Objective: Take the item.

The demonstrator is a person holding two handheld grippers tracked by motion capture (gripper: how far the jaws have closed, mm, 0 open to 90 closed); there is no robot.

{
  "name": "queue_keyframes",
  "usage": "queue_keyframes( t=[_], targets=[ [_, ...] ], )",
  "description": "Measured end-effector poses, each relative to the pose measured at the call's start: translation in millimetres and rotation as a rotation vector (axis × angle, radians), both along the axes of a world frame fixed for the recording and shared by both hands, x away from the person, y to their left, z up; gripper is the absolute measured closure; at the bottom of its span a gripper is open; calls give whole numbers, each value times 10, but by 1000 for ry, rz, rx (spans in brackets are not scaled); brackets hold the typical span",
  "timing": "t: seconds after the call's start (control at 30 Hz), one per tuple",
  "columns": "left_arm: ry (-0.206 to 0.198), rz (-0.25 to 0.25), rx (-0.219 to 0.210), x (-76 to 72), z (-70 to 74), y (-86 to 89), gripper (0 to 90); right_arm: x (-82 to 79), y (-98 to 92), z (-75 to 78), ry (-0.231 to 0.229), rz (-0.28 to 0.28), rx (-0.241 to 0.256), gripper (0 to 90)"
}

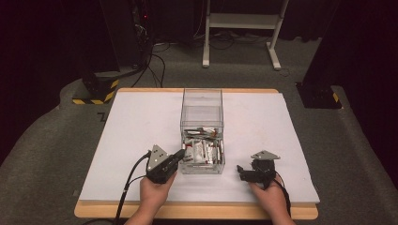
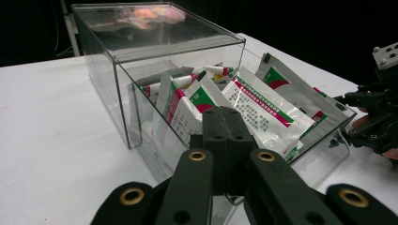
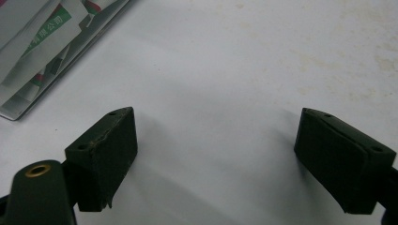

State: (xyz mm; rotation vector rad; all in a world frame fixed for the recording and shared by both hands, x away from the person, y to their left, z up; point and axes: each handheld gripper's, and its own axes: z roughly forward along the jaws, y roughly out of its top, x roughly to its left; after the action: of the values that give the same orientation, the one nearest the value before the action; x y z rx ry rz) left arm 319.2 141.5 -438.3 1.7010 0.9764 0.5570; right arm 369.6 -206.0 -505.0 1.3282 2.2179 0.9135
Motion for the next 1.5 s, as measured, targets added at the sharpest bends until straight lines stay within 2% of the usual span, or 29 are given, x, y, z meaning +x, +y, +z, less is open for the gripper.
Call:
queue_keyframes(
  t=[0.5, 1.5],
  targets=[
    [-34, 1, -28, -10, 70, 44, 900, 0, 0, 0, 0, 0, 0, 133],
    [-82, 10, -37, -36, 177, 64, 900, 0, -1, 0, 0, 0, 1, 133]
  ],
)
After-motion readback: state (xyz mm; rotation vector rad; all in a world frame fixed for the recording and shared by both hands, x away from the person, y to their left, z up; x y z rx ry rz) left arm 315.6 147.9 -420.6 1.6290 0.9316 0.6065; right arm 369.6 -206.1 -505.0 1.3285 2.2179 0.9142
